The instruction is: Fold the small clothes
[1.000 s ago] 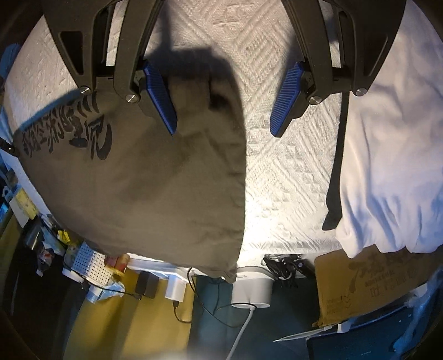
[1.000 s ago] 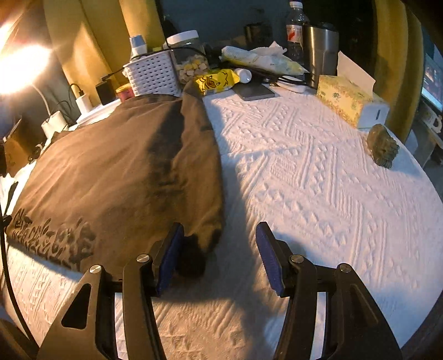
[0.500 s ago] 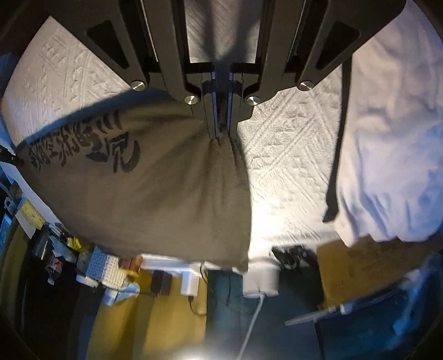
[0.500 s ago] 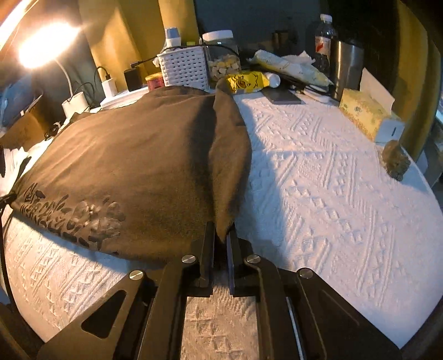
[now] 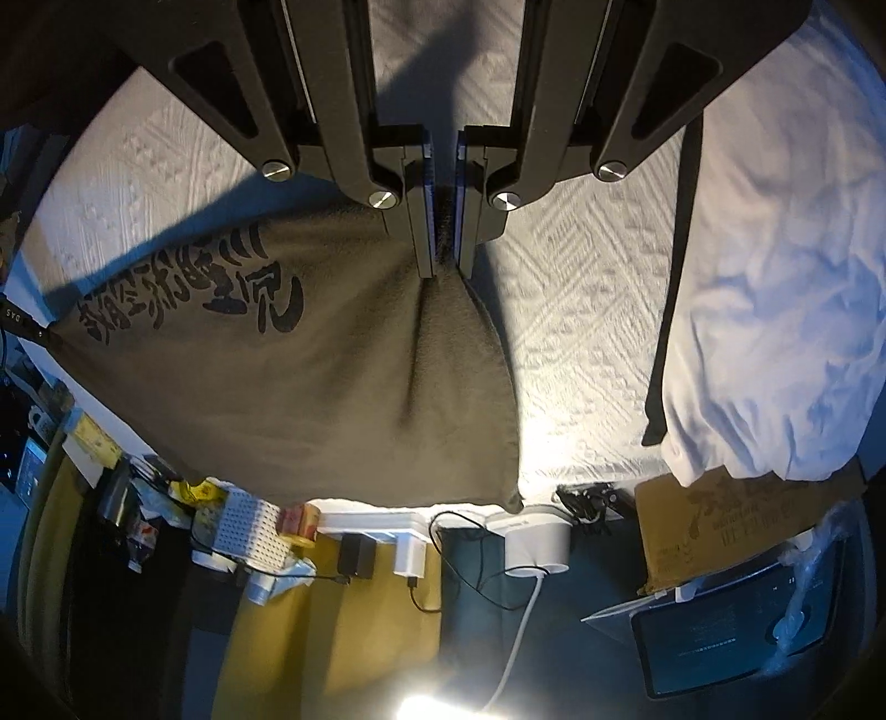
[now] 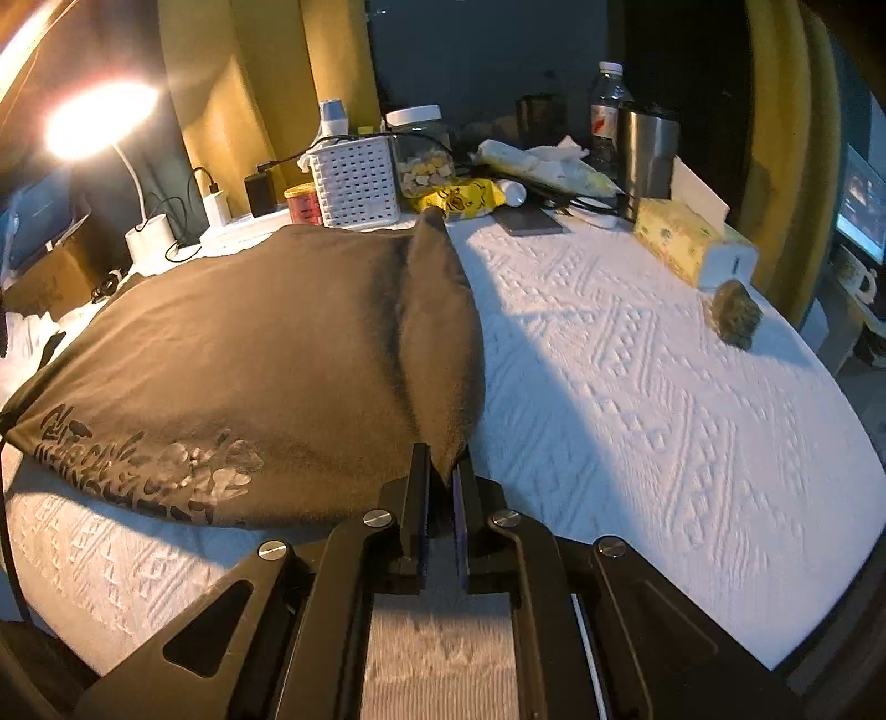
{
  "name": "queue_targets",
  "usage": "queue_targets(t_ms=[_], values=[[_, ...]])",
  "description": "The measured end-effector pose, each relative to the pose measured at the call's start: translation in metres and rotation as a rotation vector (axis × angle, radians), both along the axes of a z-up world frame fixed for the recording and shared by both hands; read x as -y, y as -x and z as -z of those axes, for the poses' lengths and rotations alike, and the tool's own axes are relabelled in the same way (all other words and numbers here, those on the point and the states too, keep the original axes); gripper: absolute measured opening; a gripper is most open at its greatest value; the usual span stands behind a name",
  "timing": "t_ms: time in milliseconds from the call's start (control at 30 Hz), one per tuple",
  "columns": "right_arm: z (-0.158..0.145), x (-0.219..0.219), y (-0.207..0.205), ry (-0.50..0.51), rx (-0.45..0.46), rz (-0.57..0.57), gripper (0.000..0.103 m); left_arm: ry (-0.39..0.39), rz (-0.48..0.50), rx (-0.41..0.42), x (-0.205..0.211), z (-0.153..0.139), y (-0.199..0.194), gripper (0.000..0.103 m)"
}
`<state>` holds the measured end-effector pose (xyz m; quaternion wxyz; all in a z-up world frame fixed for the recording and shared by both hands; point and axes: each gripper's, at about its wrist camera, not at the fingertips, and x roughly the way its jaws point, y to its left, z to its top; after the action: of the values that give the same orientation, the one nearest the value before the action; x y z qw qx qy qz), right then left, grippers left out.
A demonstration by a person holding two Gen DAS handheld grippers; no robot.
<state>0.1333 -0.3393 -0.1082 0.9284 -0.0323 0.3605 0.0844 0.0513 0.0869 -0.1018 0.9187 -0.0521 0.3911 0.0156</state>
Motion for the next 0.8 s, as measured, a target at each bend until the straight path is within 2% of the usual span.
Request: queue_targets(t_ms=[233,433,600,667,767,800], values=[[0.013,0.005,0.021,0.004,-0.018,0.030,0.008,-0.015,0.023,-0.014,0.006,0.004,0.014,0.004],[0.017,0.006,0.034,0.023,-0.053,0.028,0.008,0.001,0.026,-0.060,0.007,0.020,0.024,0.004],[0.015,0.013,0.032,-0.005,-0.078,0.024,0.008,0.037,0.014,-0.079,0.004,0.017,0.021,0.006],[0.013,0.016,0.028,-0.027,-0.104,0.025,0.008,0.020,0.000,-0.088,0.003,0.015,0.018,0.009],[0.005,0.015,0.026,-0.018,-0.092,0.036,0.013,-0.004,-0.022,-0.080,0.000,0.011,0.014,0.010],[0.002,0.014,0.024,-0.007,-0.084,0.040,0.018,-0.006,-0.032,-0.076,-0.002,0.010,0.011,0.010]])
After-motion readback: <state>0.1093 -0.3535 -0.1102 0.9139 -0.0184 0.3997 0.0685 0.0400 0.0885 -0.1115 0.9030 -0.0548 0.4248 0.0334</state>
